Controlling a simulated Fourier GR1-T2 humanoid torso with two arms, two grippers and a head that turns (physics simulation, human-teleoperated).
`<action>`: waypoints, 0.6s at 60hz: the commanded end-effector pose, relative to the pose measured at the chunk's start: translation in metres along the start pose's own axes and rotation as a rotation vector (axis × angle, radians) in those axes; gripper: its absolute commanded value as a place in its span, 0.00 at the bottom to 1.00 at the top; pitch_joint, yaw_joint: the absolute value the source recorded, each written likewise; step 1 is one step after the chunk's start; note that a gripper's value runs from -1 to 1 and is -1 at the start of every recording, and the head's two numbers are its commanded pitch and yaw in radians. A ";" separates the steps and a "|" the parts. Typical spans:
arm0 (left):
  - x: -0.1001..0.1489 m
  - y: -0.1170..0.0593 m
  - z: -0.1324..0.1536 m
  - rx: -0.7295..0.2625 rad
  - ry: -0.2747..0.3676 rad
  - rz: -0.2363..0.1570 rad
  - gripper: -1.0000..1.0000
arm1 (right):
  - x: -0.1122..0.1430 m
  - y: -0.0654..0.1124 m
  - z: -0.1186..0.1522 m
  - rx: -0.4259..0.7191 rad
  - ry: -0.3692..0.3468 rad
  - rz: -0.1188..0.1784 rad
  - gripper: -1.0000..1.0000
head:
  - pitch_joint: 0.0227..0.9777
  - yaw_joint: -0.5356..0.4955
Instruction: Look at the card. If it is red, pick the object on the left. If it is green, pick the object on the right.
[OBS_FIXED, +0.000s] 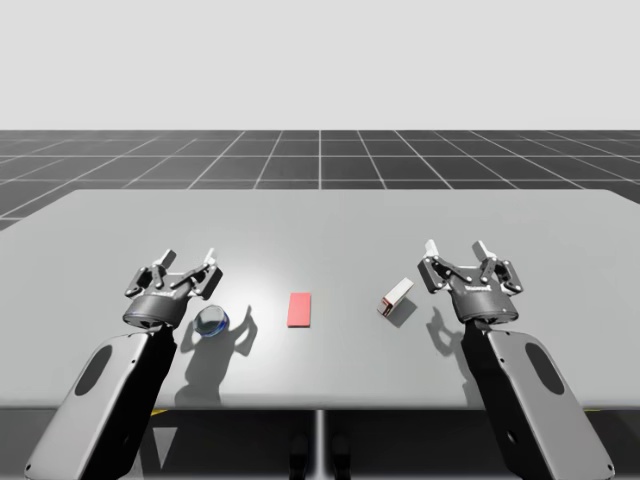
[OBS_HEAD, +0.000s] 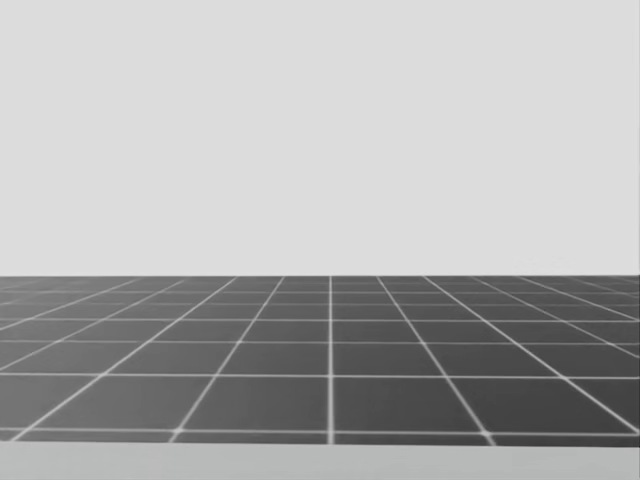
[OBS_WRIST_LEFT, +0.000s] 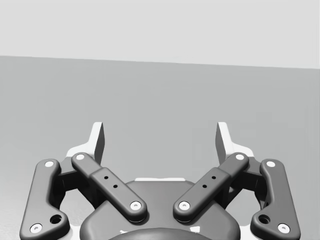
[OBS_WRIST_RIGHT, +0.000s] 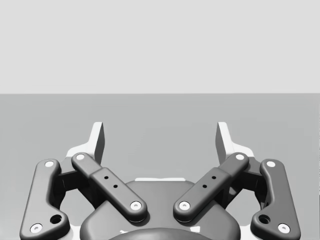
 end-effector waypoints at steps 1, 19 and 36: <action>0.001 -0.001 0.001 0.002 -0.008 -0.006 0.00 | -0.001 -0.001 0.001 -0.030 -0.005 -0.012 0.00 | 0.05 0.54; 0.001 0.000 0.001 0.005 -0.015 -0.011 0.00 | 0.000 -0.003 -0.002 -0.006 0.016 -0.021 0.00 | 0.18 0.56; 0.001 0.000 0.000 0.006 -0.020 -0.017 0.00 | -0.001 -0.004 -0.004 -0.010 0.025 -0.022 0.00 | 0.44 0.57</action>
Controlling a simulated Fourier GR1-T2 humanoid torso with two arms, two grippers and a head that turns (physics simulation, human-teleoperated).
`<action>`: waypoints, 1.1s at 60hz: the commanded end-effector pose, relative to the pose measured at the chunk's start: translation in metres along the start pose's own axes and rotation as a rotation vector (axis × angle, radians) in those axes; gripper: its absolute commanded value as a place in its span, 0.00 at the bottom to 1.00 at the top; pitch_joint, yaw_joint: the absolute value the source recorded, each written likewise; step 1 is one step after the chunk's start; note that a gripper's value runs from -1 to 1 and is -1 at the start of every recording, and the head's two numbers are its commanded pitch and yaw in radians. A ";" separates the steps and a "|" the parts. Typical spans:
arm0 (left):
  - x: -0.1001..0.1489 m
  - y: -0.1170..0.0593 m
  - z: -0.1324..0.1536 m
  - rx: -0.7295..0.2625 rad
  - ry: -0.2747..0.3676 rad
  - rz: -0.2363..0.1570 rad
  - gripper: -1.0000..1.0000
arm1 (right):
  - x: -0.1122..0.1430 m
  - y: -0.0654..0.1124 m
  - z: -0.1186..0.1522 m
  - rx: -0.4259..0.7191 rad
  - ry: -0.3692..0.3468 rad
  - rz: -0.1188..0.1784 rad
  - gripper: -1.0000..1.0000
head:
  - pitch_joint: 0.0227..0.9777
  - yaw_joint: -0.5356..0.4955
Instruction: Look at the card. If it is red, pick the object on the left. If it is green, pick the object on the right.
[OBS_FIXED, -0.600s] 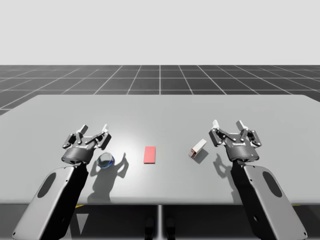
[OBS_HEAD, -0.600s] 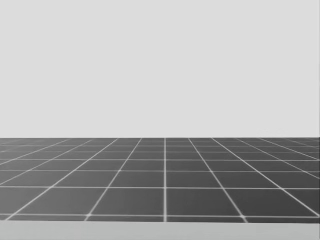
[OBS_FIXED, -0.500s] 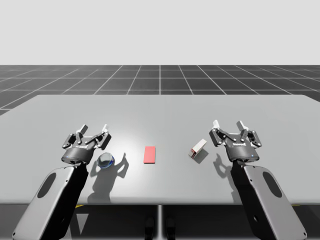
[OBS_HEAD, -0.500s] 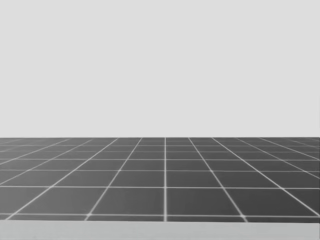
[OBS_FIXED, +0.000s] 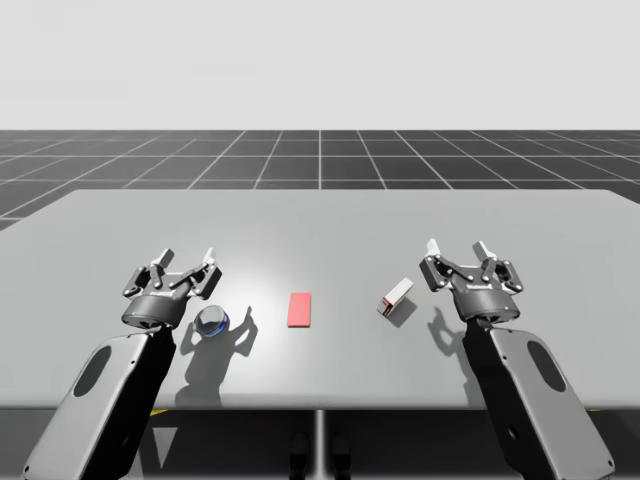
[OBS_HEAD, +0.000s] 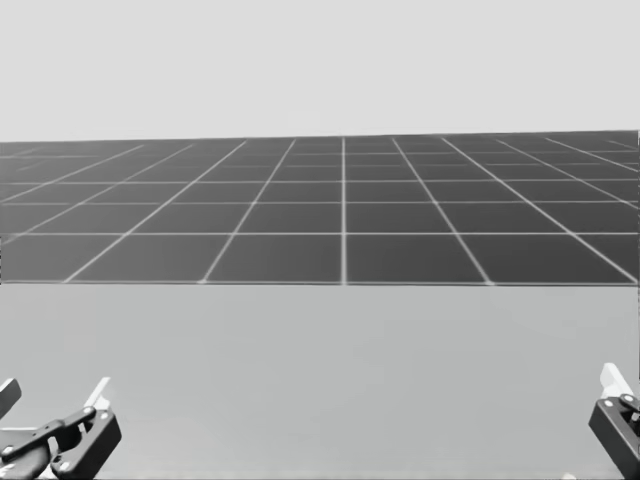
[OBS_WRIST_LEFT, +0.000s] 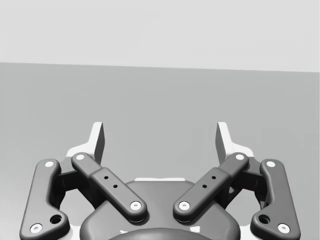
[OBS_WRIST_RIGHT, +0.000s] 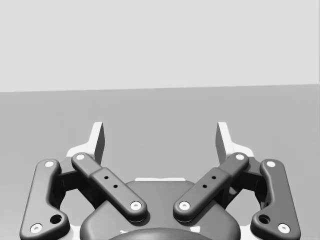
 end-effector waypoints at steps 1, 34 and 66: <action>0.000 0.001 0.000 0.000 -0.003 -0.003 0.00 | -0.001 -0.001 -0.001 -0.001 0.004 -0.001 0.00 | 0.46 0.57; 0.001 0.002 -0.001 0.000 -0.011 -0.002 0.00 | 0.000 -0.002 -0.002 0.003 0.006 0.000 0.00 | 0.88 0.60; 0.000 0.002 -0.001 0.008 -0.011 -0.009 0.00 | 0.000 0.000 -0.001 0.015 0.005 0.004 0.00 | 0.90 0.69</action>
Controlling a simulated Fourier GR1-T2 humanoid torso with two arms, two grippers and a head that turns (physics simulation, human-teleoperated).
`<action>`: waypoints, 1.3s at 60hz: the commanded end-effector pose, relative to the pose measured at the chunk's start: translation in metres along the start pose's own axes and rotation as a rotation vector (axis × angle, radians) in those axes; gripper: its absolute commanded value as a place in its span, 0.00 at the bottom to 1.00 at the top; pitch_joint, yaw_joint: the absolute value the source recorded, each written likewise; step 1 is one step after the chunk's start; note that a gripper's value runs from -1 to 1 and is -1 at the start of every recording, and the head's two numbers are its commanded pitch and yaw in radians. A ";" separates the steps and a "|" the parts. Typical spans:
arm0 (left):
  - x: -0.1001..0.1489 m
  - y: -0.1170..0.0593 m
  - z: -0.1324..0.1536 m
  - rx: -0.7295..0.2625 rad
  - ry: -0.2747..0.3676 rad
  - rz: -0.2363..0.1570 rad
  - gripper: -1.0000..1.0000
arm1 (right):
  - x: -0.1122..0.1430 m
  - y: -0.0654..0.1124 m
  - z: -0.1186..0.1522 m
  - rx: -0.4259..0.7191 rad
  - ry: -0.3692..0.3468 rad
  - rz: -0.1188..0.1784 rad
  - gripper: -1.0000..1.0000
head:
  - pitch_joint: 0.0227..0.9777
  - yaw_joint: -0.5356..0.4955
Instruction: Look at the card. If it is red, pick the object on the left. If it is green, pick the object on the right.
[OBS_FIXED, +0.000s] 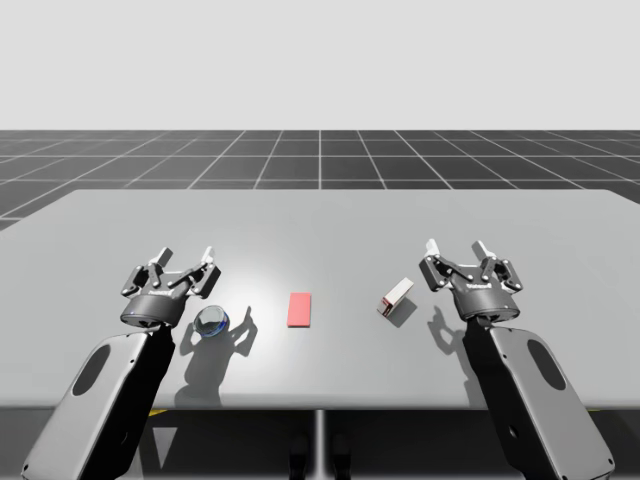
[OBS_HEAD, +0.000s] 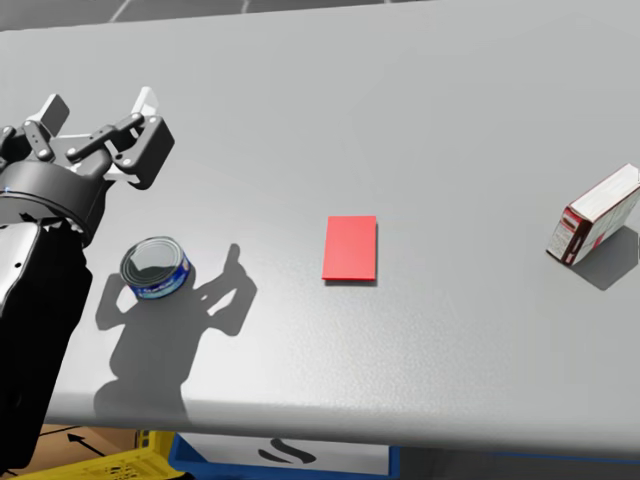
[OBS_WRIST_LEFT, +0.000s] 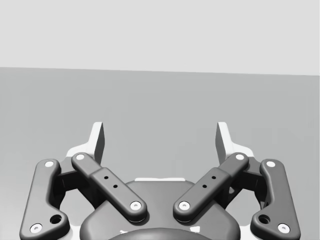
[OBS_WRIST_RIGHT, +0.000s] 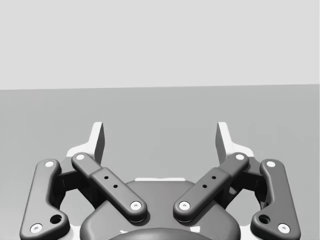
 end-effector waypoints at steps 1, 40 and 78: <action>-0.001 0.000 0.000 0.003 0.002 -0.001 0.00 | 0.000 0.001 0.000 0.003 0.000 0.002 0.00 | 0.90 0.70; 0.001 0.001 0.000 0.002 -0.003 0.007 0.00 | -0.004 0.004 0.000 0.014 0.008 0.003 0.00 | 0.92 0.95; 0.053 0.000 0.088 -0.195 0.149 -0.039 0.00 | -0.009 0.007 -0.002 0.012 0.014 0.015 0.00 | 0.91 0.93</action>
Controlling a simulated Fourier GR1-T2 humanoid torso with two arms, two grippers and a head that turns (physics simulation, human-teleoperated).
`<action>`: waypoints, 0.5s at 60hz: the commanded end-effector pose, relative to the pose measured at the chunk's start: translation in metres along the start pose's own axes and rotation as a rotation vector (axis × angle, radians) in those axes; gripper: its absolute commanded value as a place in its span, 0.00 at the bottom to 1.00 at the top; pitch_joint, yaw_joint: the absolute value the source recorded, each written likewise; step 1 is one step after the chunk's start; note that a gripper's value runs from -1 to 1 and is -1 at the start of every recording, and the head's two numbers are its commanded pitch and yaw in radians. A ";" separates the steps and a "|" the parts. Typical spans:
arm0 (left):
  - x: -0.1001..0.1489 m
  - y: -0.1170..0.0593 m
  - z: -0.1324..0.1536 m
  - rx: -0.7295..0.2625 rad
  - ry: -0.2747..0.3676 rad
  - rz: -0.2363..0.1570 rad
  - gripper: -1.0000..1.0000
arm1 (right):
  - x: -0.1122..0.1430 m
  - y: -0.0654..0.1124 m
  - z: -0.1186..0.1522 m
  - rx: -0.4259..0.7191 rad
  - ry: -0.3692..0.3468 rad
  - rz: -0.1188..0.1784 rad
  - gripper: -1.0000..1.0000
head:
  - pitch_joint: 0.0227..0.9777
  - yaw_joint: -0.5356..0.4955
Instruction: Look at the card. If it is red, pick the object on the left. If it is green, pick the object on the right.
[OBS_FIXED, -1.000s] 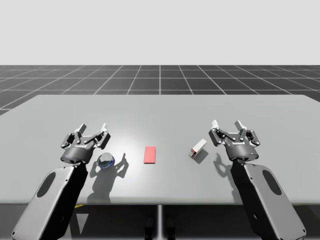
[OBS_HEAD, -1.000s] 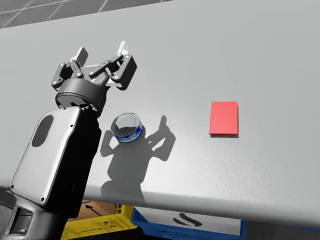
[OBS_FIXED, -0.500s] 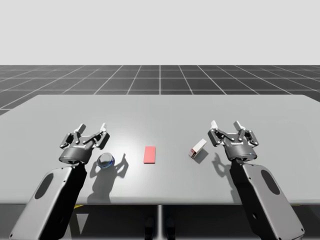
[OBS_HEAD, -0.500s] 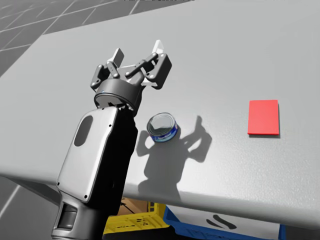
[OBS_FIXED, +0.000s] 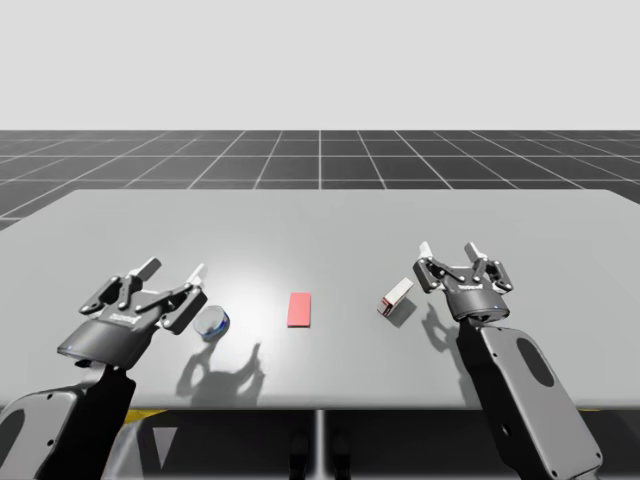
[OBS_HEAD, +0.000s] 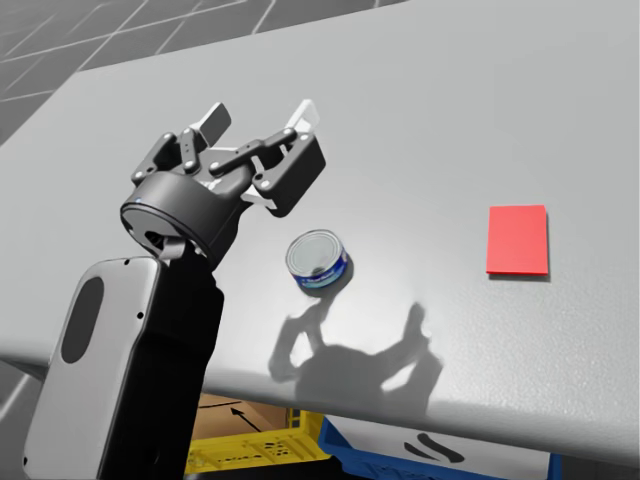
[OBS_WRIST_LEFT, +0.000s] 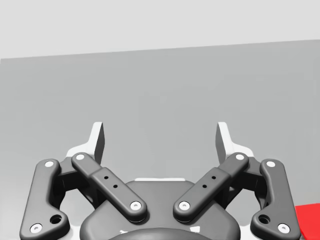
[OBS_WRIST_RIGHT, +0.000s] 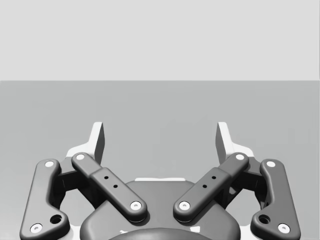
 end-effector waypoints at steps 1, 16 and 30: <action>-0.002 0.004 0.037 -0.041 0.054 -0.014 0.00 | -0.001 0.000 0.000 -0.002 0.000 0.003 0.00 | 0.91 0.93; -0.039 0.018 0.068 -0.060 0.118 0.004 0.00 | -0.001 0.001 -0.001 0.000 -0.008 0.024 0.00 | 0.91 0.93; -0.081 0.018 0.076 -0.064 0.179 0.006 0.00 | -0.002 0.001 -0.001 0.001 -0.007 0.027 0.00 | 0.91 0.93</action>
